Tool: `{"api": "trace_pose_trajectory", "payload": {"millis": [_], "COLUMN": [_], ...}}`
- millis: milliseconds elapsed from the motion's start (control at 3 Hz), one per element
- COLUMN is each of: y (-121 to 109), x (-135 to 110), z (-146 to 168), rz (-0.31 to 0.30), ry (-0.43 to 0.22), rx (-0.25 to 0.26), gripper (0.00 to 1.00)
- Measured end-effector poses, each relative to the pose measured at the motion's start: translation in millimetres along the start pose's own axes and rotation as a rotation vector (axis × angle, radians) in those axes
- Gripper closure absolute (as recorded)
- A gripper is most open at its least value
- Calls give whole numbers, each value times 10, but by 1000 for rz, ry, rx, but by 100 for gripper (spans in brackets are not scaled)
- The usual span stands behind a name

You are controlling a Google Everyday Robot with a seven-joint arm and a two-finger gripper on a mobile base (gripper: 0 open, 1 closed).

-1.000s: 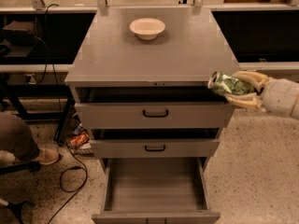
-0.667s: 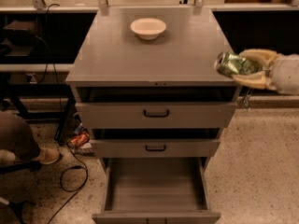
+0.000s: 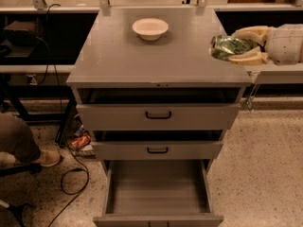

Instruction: Pick green can from bottom drawer and place on counter

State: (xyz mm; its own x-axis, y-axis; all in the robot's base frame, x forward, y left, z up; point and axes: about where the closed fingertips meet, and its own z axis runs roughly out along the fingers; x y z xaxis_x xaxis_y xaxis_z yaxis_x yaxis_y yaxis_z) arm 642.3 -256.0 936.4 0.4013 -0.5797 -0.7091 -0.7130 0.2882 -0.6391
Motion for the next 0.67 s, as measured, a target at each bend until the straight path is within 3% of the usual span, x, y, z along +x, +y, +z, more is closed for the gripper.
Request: {"api": "trace_pose_trajectory", "payload": {"millis": [333,667], "y": [-116,-136], "x": [-31,35], "z": [292,698], "rz": [-6,36], "ry": [24,85], "rx": [-79,-152], "gripper": [100,100]}}
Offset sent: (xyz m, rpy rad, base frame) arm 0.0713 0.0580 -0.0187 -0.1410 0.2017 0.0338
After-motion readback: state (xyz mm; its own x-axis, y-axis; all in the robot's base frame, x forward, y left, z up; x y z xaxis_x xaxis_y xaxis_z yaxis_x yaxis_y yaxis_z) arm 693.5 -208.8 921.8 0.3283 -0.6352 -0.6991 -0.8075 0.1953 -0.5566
